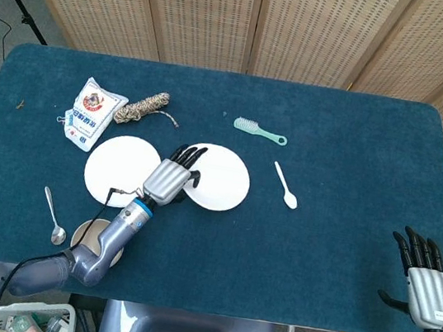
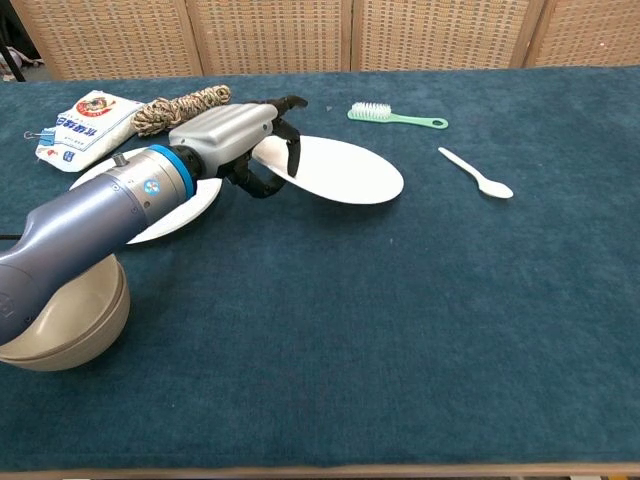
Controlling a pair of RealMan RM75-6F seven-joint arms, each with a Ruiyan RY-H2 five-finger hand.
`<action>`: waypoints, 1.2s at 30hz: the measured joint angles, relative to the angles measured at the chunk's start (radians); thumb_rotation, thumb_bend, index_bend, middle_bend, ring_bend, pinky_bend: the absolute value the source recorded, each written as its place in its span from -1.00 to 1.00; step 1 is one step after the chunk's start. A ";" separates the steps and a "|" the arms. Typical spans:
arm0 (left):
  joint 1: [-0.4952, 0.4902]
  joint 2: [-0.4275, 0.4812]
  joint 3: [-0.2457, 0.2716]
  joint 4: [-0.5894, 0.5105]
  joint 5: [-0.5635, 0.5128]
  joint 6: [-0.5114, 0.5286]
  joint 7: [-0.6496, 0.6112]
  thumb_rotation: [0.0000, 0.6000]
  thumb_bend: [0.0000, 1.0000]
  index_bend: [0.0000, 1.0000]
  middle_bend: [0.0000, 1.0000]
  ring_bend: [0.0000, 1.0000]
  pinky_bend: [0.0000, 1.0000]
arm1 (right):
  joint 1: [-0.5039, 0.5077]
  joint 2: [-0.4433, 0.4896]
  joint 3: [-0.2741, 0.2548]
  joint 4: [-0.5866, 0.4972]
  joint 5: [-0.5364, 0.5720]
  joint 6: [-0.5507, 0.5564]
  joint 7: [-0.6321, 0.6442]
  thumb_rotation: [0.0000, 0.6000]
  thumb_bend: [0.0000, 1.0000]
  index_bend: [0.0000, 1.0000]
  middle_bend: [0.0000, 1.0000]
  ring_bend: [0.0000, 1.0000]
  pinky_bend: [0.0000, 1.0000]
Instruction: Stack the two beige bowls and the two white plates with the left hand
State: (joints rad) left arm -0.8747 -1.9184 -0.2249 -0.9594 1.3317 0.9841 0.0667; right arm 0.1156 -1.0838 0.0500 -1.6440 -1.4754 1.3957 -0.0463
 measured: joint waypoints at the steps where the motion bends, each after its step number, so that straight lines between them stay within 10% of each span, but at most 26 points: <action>1: 0.001 0.004 -0.002 -0.001 0.005 0.010 -0.008 1.00 0.01 0.76 -1.00 -1.00 -1.00 | 0.000 0.000 0.000 0.000 0.000 0.000 0.000 1.00 -1.00 -0.97 -1.00 -1.00 -1.00; 36: 0.195 0.321 0.041 -0.041 0.104 0.268 -0.259 1.00 0.00 0.79 -1.00 -1.00 -1.00 | -0.005 -0.010 -0.020 -0.023 -0.034 0.011 -0.044 1.00 -1.00 -0.96 -1.00 -1.00 -1.00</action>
State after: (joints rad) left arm -0.6794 -1.5974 -0.1841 -1.0006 1.4358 1.2518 -0.1924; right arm 0.1108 -1.0940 0.0305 -1.6669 -1.5092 1.4066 -0.0900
